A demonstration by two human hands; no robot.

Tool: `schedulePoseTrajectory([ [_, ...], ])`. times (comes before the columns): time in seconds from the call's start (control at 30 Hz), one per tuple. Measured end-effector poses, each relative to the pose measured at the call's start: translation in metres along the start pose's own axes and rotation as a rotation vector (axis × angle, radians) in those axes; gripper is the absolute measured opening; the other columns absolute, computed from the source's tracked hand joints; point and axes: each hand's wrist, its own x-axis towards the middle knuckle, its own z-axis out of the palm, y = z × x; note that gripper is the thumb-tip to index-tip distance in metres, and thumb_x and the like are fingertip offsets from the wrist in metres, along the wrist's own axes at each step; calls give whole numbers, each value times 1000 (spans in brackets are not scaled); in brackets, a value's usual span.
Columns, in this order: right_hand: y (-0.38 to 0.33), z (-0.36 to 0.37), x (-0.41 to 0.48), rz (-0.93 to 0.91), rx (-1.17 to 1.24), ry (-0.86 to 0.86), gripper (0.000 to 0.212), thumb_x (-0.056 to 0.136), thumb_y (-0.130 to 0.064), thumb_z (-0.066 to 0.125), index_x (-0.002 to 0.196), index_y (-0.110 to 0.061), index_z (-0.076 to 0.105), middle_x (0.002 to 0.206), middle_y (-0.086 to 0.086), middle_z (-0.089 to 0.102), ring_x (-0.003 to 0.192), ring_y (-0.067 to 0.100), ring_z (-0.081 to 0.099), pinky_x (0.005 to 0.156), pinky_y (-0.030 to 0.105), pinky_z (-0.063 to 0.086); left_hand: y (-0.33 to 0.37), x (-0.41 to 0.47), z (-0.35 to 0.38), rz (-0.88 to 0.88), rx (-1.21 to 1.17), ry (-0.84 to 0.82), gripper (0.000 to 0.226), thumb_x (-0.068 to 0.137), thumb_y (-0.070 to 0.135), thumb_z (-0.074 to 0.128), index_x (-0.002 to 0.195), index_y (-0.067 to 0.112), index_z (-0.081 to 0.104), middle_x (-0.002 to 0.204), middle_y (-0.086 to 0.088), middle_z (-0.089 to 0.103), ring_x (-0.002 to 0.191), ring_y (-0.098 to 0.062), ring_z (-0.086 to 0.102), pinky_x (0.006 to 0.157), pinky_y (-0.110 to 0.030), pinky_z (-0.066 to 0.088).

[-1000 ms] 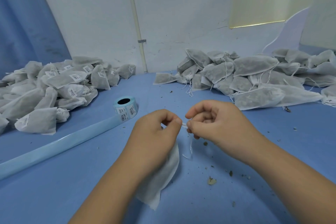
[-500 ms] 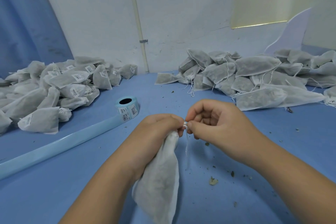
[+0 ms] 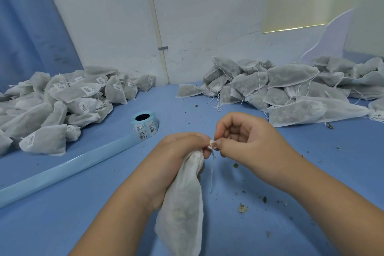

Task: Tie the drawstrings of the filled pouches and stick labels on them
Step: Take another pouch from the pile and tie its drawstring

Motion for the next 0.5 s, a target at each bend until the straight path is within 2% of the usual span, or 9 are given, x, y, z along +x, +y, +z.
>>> schedulePoseTrajectory([
  [0.17,-3,0,0,-11,65,-24,14,80,10,61,77,-4,59,59,-5,63,54,2,58,55,13,44,-1,6,-1,-2,-116,-67,25,61,30,71,62,8,58,58,-8,36,43,-16,34,41,-22,34],
  [0.3,-4,1,0,-11,71,2,16,79,10,62,74,-6,61,62,2,58,55,7,52,55,15,44,-2,5,-4,-6,-107,-102,24,63,30,69,60,9,58,54,-6,37,42,-15,35,41,-23,35],
  [0.5,-3,1,-1,-2,36,8,16,79,6,62,74,-9,62,66,5,58,60,15,49,55,21,41,-5,6,-5,27,-108,-112,22,68,29,67,65,9,57,57,-8,38,44,-15,34,43,-22,34],
])
